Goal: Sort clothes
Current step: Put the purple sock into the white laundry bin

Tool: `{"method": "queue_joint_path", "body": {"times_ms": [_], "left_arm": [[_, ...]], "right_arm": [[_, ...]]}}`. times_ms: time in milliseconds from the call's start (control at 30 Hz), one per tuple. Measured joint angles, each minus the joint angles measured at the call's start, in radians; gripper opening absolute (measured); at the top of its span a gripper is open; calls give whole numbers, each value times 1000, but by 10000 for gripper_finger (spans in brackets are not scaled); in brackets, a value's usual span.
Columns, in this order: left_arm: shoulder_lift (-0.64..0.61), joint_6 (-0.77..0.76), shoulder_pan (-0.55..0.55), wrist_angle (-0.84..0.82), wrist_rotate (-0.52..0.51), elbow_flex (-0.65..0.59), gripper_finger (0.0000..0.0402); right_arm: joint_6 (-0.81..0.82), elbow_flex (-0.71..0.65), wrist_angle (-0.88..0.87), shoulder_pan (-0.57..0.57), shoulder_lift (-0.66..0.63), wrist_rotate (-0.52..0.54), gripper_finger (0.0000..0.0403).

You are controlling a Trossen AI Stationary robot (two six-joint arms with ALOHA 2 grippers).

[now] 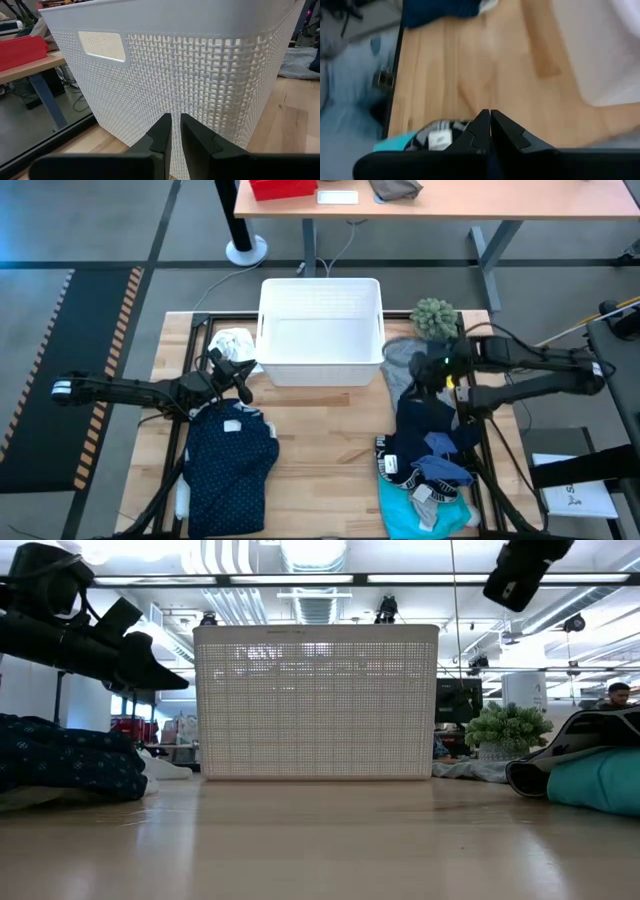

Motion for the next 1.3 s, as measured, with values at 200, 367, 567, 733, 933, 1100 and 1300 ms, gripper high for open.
{"method": "queue_joint_path", "body": {"times_ms": [200, 367, 567, 733, 933, 1100, 1300], "left_arm": [[0, 0, 0, 0, 0, 0, 27], [0, 0, 0, 0, 0, 0, 27], [0, 0, 0, 0, 0, 0, 27], [0, 0, 0, 0, 0, 0, 27], [0, 0, 0, 0, 0, 0, 27], [0, 0, 0, 0, 0, 0, 27], [0, 0, 0, 0, 0, 0, 27]], "right_arm": [[187, 40, -93, 202, 45, 97, 0], [398, 47, -155, 347, 77, 155, 0], [589, 18, -158, 500, 151, 165, 0], [680, 21, -154, 600, 254, 167, 6], [770, 26, -151, 656, 378, 162, 64], [793, 26, -150, 668, 467, 75, 134], [801, 26, -150, 669, 544, 22, 192]]}}
